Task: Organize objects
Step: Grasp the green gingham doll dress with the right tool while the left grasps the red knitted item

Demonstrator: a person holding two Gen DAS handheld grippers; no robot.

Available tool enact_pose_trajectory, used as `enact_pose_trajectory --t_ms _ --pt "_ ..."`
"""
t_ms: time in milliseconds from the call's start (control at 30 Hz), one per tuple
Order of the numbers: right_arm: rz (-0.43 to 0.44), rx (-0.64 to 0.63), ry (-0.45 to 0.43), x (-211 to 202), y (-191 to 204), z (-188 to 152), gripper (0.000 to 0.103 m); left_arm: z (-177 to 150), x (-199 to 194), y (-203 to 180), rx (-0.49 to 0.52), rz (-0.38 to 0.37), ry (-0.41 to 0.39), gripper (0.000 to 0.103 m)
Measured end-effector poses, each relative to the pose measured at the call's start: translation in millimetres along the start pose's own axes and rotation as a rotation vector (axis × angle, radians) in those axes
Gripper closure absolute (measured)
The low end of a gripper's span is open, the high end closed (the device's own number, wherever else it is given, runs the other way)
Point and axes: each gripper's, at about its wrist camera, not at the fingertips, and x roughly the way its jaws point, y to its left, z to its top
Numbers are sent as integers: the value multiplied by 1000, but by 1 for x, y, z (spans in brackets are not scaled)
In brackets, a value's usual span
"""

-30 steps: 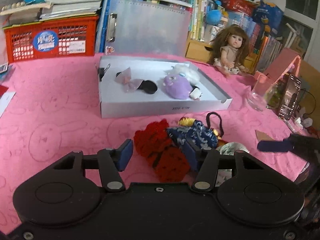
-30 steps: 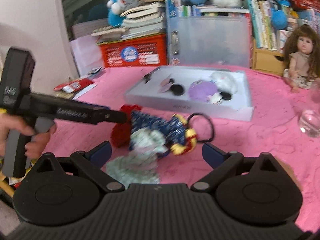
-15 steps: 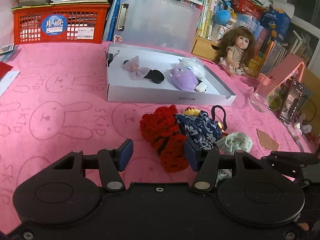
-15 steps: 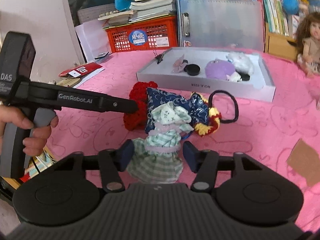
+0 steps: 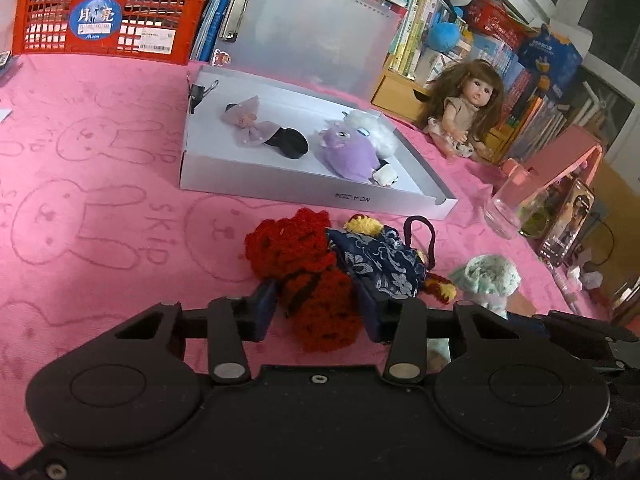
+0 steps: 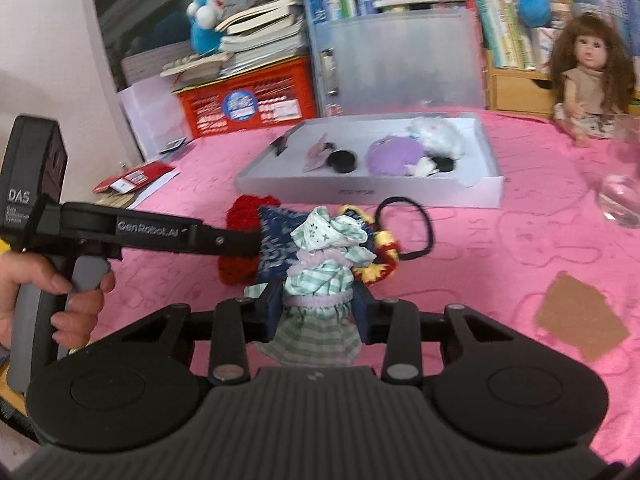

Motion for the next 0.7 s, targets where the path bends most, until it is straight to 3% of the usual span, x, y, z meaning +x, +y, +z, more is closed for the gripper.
enact_pose_trajectory --t_ms 200,333,700 --pt "-52 25 -15 -1 -12 4 62 4 8 4 -35 0 14 53" --pt "-73 36 -22 0 -15 4 62 5 9 4 -61 -3 11 63" --pt "-130 69 -41 -2 -27 12 62 16 -11 -2 8 55 -63 74"
